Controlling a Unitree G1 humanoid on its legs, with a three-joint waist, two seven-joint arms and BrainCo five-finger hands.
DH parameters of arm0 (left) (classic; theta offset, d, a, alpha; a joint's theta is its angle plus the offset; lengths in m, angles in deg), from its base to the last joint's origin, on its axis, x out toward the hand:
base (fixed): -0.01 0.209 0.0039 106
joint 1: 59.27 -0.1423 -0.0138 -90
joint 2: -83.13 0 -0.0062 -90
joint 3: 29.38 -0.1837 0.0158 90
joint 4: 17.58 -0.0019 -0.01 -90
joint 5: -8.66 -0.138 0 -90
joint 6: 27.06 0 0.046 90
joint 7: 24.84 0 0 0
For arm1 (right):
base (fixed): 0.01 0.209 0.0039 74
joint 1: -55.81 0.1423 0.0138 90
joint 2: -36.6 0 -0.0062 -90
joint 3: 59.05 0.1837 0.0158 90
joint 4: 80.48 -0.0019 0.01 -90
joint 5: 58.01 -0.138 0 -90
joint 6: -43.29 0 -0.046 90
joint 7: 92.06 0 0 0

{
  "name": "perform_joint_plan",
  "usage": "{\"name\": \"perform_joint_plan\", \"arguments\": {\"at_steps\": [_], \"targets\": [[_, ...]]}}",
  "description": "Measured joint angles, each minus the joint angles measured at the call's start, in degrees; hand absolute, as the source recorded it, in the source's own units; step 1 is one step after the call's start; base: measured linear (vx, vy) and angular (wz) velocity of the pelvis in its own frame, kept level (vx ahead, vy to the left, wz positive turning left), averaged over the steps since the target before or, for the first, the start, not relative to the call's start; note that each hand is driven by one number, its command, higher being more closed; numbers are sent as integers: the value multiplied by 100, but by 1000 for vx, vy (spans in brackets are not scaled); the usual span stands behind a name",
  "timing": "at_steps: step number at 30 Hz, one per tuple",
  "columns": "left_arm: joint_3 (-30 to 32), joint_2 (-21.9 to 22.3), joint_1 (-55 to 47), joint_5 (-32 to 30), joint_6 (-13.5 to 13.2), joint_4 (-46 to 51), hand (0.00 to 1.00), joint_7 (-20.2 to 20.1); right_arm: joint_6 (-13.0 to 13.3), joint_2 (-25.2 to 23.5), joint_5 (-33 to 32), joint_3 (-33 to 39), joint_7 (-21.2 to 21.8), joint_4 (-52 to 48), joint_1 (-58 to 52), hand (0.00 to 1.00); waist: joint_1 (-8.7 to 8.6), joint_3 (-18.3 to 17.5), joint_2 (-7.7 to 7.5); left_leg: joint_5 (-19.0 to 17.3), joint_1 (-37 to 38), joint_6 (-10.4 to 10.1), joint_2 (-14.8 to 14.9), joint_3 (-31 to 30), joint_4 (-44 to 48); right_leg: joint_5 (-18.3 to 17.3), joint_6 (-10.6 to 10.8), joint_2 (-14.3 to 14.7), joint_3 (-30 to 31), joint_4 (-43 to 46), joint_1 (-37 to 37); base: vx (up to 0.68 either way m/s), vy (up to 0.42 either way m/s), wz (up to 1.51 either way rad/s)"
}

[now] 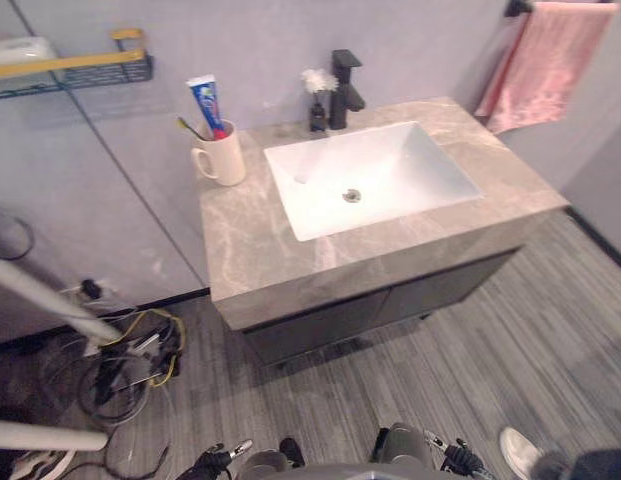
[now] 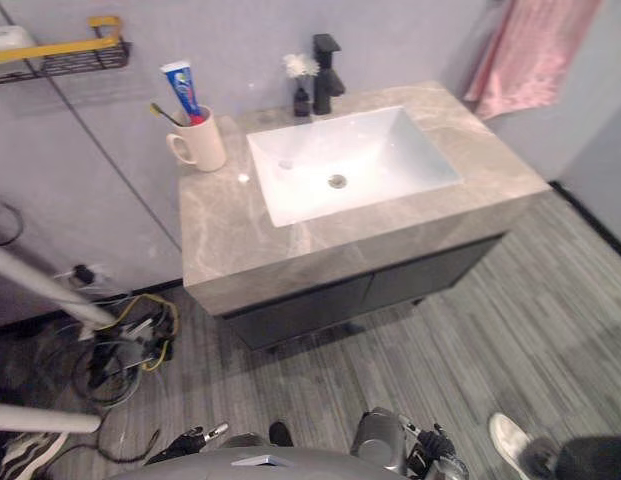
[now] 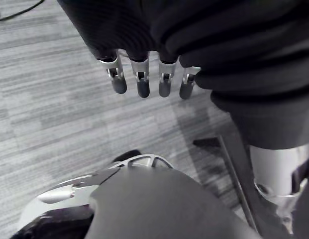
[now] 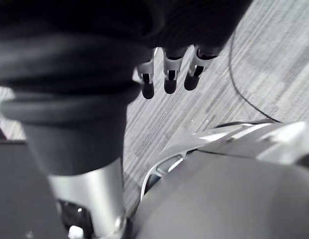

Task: Organize washtable

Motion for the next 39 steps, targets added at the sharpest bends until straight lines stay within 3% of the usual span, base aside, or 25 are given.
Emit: {"name": "perform_joint_plan", "arguments": {"at_steps": [3,5,6,8,9,10,12,14,15,16,17,18,20,21,23,25,27,28,29,30,32,33,35,38,39], "targets": [[240,-1,-15,16,27,19,0,-1,-26,-34,13,-42,20,195,143,0,129,-111,-131,-67,-41,97,-19,713,65,-77,143,-104,-484,29,719,210,-204,-150],[517,55,65,107,42,30,0,2,-46,-58,74,-242,51,238,407,0,317,-203,-221,-98,-357,146,92,1477,318,-75,232,-120,-692,-1047,1118,44,-146,-221],[666,66,134,120,48,29,0,7,-44,-48,74,-440,50,252,588,0,378,-201,-259,-105,-544,154,231,1934,650,32,556,-37,-679,-2432,1402,-95,-102,-177],[682,105,151,225,38,43,0,22,-48,-34,73,-681,43,215,672,0,401,-202,-206,-108,-679,152,583,2132,1184,37,604,317,-585,-3483,1614,-216,-189,-178],[682,72,154,301,33,47,0,43,-39,-107,73,-880,38,98,682,0,405,-180,-196,-241,-959,103,1102,2256,2133,194,584,589,-350,-4231,1814,-271,-207,-151],[683,59,159,339,26,49,0,51,-35,-145,73,-947,30,75,669,0,397,-205,-200,-339,-1069,-52,1187,2234,2298,208,585,654,-222,-4479,1881,-258,-103,-136],[686,354,169,350,-12,51,0,98,-19,76,65,-946,1,74,609,0,308,-211,316,-547,-1064,-45,1523,2261,2162,202,578,1052,352,-4859,1832,-176,38,-124],[700,332,138,355,-13,90,0,133,6,22,44,-965,3,12,474,0,317,-153,360,-365,-1005,-230,1825,1836,2513,253,493,1181,859,-4867,1750,-114,-126,-149],[734,349,45,355,-14,90,0,168,42,-4,8,-991,9,-56,451,0,326,-54,359,-272,-1024,-375,1858,839,2648,282,439,1290,1356,-4730,1690,-53,-346,-183],[741,353,-6,364,-13,83,0,175,76,9,9,-1025,13,-59,437,0,324,-12,311,-218,-1051,-433,1847,323,2741,303,402,1339,1600,-4683,1647,-57,-508,-194],[802,375,-94,465,-24,77,0,175,125,44,10,-1026,10,-75,370,0,326,-2,301,-362,-1152,-544,1616,-871,2781,344,330,1383,2064,-4637,1584,-57,-441,-195],[922,437,-141,504,-24,65,0,170,141,104,11,-1003,11,-83,326,0,335,-22,321,-691,-1041,-751,1099,-1922,2402,357,295,1367,2555,-4549,1406,-96,-311,-204],[947,521,-248,564,-21,53,0,173,117,187,28,-1007,30,-50,337,0,420,5,436,-866,-706,-793,460,-2823,1403,310,220,1533,3443,-4328,1048,-60,-26,-251],[963,535,-297,570,-10,41,0,175,111,208,46,-1012,37,-72,312,0,487,22,480,-959,-377,-890,314,-2920,1137,325,215,1680,3917,-4198,830,-6,29,-254],[967,514,-285,605,-26,50,0,165,103,230,33,-995,52,-93,226,0,493,14,438,-1191,-169,-1011,260,-2944,1100,263,68,1990,3716,-3514,567,147,-43,-200],[1157,528,-285,673,-78,50,0,124,88,243,50,-902,54,-81,189,0,494,43,464,-1352,-3,-726,258,-3004,1653,81,-115,2208,3996,-3450,688,219,-75,-179],[1374,588,-302,707,-96,102,0,56,88,133,57,-694,76,-116,90,0,429,-39,245,-1263,-321,-609,89,-3038,2599,-41,-127,2184,4508,-3206,626,129,-36,-129],[1395,600,-306,715,-109,151,0,51,85,99,35,-664,102,-198,-19,0,453,-163,202,-1419,-334,-500,-6,-2980,2299,-112,-87,2171,4723,-3083,501,8,33,-120],[1395,680,-291,714,-107,281,0,39,98,89,15,-660,142,-451,-155,0,389,-235,316,-1338,-354,-529,50,-2802,1640,-228,27,2325,4735,-2692,164,11,25,-129],[1437,665,-259,712,-114,334,0,30,95,30,21,-656,161,-563,-148,0,425,-201,255,-1397,-299,-562,68,-2586,1660,-335,113,2370,4641,-2310,-74,58,-30,-145],[1492,555,-78,676,-107,427,0,20,91,-196,6,-566,262,-887,-186,0,335,-33,36,-1393,42,-559,121,-1881,1600,-237,592,2161,3629,-822,-855,93,-122,-137],[1448,531,-39,661,-109,490,0,21,91,-215,6,-535,259,-960,-185,0,302,-1,67,-1394,141,-561,170,-1769,1552,-128,683,2063,3261,-538,-1062,57,-130,-95],[1307,547,161,655,-120,485,0,15,99,-261,4,-492,258,-1051,-163,0,139,-23,15,-1344,656,-696,311,-1267,1137,-335,293,1327,1774,111,-1459,17,-90,-89],[1082,699,404,662,-136,462,0,-2,112,-268,-3,-164,256,-984,-82,0,152,-57,76,-1286,1123,-961,524,-412,625,-444,91,516,-23,-609,-1685,-67,-61,-128],[1014,687,493,663,-134,214,0,-26,124,-270,-13,5,251,-866,8,0,96,-52,84,-1247,1348,-1044,631,-70,486,-333,-38,458,-598,-1271,-1806,13,-163,-160]]}}
